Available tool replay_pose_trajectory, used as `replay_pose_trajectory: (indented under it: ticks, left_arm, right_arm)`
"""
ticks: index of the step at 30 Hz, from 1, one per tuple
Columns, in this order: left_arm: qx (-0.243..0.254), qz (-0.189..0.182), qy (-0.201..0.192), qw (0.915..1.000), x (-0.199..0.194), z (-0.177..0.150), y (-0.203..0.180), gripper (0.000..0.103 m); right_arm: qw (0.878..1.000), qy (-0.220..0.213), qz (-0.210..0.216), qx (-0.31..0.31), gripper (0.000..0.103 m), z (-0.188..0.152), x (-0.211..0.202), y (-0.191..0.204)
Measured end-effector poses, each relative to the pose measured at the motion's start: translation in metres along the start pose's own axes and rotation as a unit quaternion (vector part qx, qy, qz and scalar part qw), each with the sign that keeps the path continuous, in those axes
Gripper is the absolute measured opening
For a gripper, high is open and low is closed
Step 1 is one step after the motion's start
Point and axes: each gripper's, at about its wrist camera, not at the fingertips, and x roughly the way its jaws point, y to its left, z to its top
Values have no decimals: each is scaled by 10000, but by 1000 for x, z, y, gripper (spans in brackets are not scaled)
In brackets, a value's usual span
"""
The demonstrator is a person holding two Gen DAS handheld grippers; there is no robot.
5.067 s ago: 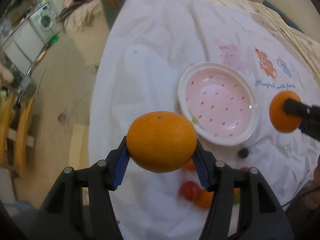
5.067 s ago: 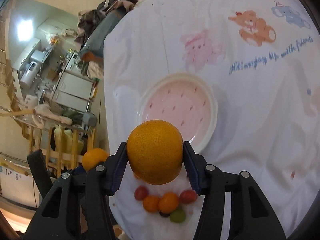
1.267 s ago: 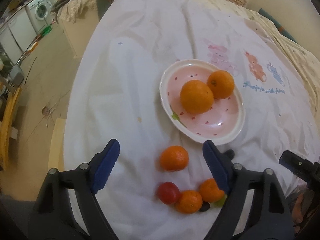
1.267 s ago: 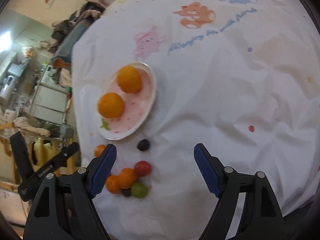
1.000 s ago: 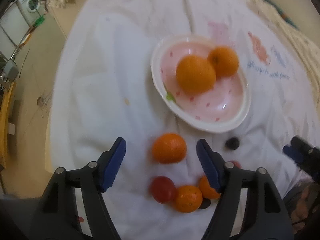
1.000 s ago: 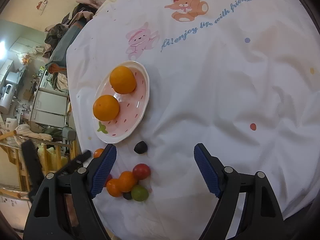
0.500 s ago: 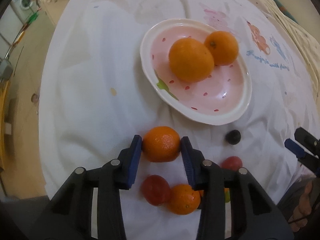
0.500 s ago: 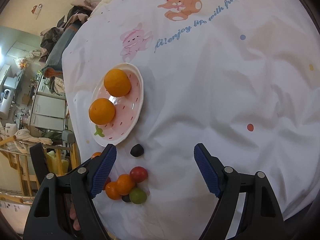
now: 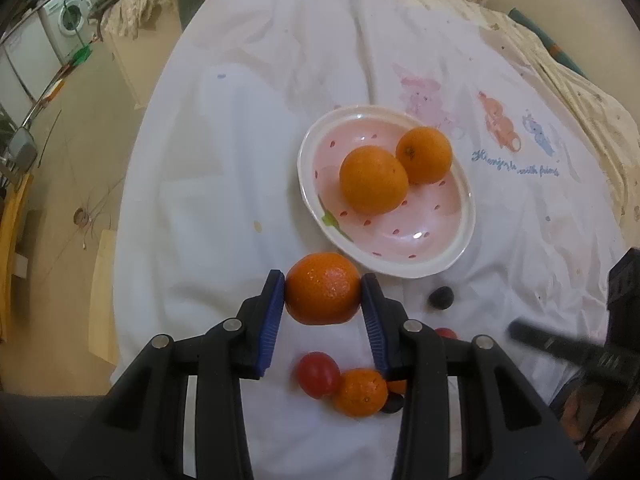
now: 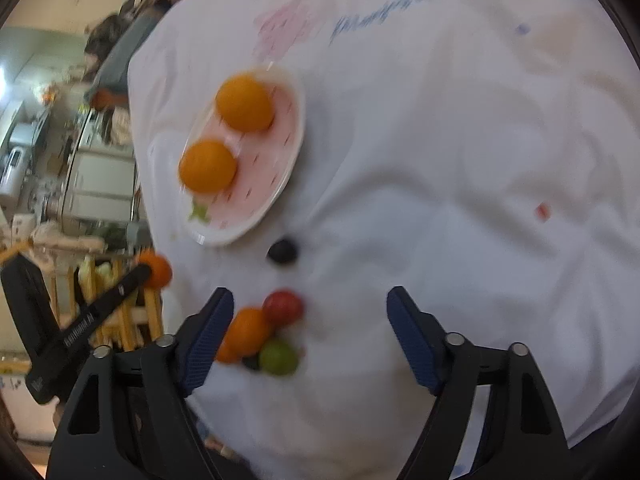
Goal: Organize fruits
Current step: 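Grasp another orange with the right gripper while the left gripper holds its orange, then release the orange into the pink plate while the left gripper carries its orange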
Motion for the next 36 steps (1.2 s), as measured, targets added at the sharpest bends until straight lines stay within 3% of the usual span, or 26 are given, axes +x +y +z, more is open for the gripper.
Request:
replay_pose_trajectory:
  ticks: [5, 7, 9, 16, 22, 36]
  left_arm:
    - [-128, -19, -32, 9999, -6, 2, 5, 34]
    - [-183, -69, -38, 9998, -8, 3, 6, 34]
    - [-231, -136, -56, 9996, -10, 5, 7, 34]
    - [-326, -284, -92, 9990, -15, 7, 11, 34]
    - [-393, -356, -131, 9985, -19, 9, 12, 34]
    - [-449, -279, -149, 9985, -20, 7, 16, 34]
  right_arm:
    - [9981, 463, 118, -381, 57, -17, 23, 39]
    - [9970, 640, 11, -428, 46, -21, 39, 49]
    - [9958, 736, -131, -521, 42, -22, 51, 57]
    - [9904, 884, -716, -781, 39, -14, 72, 76]
    - [9863, 905, -915, -1031, 35, -15, 72, 80]
    - [9957, 286, -48, -877, 34, -6, 25, 82]
